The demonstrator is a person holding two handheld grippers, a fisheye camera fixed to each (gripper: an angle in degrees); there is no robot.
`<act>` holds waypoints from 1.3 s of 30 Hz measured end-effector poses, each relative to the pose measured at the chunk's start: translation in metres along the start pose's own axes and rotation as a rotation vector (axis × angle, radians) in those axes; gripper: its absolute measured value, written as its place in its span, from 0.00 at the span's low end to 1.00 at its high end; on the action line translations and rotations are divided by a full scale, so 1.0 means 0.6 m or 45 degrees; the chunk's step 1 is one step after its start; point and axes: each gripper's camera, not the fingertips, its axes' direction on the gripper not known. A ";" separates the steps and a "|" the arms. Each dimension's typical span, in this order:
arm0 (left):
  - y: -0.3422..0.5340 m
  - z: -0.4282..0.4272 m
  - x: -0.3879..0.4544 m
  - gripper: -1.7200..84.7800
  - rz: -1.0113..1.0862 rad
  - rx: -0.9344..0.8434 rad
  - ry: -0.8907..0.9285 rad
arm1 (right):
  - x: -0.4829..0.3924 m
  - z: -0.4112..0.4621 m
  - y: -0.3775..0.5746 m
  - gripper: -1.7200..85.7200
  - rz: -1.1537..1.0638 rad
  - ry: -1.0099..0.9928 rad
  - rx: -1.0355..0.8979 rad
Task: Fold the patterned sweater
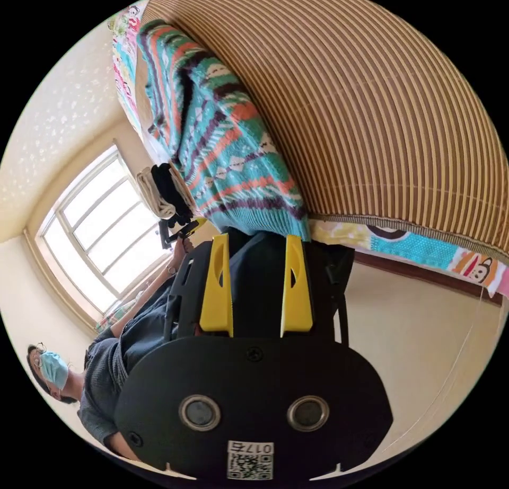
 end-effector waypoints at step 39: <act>-0.074 -0.518 -0.262 0.07 -0.543 0.307 1.794 | 0.036 0.016 0.090 0.04 0.215 -1.564 1.095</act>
